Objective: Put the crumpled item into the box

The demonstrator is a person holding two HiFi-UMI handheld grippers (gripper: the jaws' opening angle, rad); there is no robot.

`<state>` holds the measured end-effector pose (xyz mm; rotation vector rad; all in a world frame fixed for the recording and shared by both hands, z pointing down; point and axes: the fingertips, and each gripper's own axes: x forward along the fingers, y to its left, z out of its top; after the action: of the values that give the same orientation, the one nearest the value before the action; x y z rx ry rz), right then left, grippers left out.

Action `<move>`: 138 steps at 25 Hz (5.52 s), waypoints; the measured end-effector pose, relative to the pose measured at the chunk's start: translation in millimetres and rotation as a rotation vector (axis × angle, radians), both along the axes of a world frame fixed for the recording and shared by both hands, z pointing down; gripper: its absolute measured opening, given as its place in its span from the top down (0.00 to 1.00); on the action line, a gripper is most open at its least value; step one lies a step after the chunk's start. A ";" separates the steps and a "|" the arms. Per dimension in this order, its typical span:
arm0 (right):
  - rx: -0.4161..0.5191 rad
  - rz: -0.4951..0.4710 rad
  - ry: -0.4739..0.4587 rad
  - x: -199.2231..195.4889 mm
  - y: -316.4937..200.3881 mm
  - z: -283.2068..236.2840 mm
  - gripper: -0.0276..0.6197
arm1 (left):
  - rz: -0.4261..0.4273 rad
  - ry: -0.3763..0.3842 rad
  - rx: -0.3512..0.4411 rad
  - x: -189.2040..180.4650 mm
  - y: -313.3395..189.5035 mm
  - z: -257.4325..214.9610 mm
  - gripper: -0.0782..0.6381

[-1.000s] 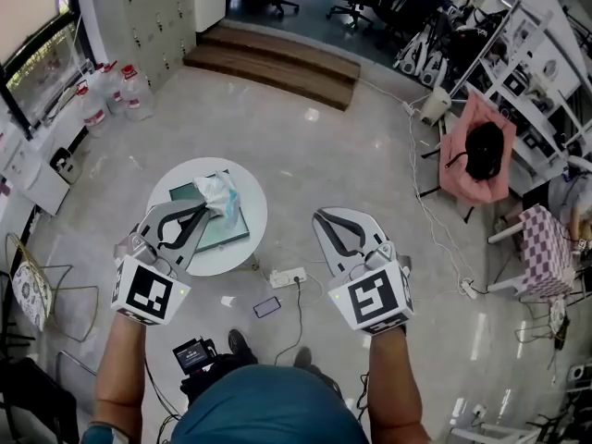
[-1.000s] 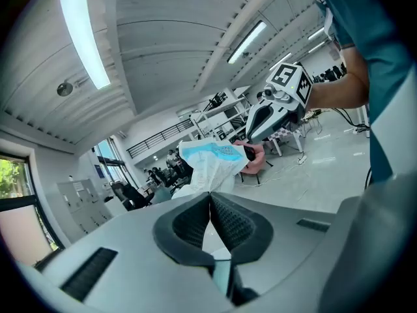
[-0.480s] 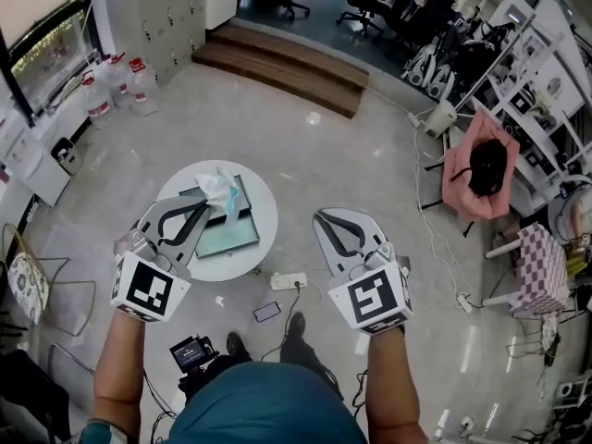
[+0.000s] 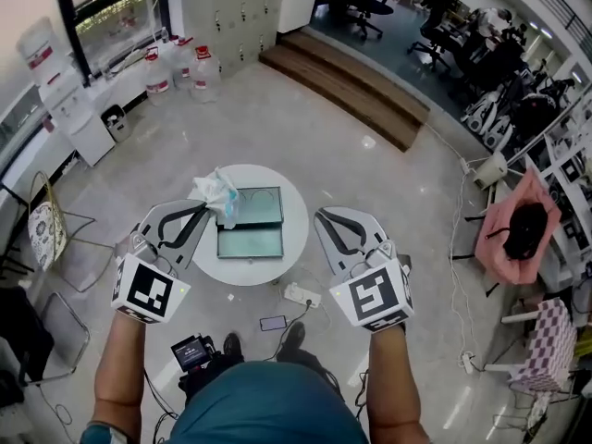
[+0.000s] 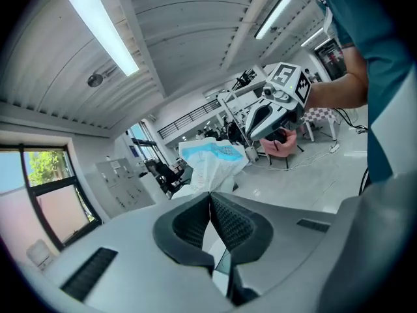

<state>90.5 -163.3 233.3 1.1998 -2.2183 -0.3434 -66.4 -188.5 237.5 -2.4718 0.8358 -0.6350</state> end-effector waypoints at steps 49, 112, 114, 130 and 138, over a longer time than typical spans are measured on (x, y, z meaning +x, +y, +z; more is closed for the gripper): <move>-0.291 -0.087 -0.023 42.6 -184.1 239.0 0.90 | -0.135 -0.062 -0.372 35.1 -167.8 279.4 0.86; -0.503 -0.050 -0.067 38.7 -223.5 443.1 0.90 | -0.074 -0.255 -0.797 54.5 -187.0 584.1 0.86; -0.494 -0.052 -0.065 38.0 -224.6 428.0 0.90 | -0.067 -0.247 -0.778 55.8 -188.8 561.8 0.86; -0.255 -0.063 -0.140 28.0 -193.8 227.9 0.90 | -0.112 -0.008 -0.474 26.1 -172.4 281.2 0.86; -0.121 -0.156 -0.110 22.0 -151.1 124.0 0.90 | -0.128 0.186 -0.282 23.7 -126.1 132.2 0.86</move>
<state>112.6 -314.4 357.3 1.0069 -2.3973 -0.2056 -42.7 -314.6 369.7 -2.7823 1.0450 -0.6094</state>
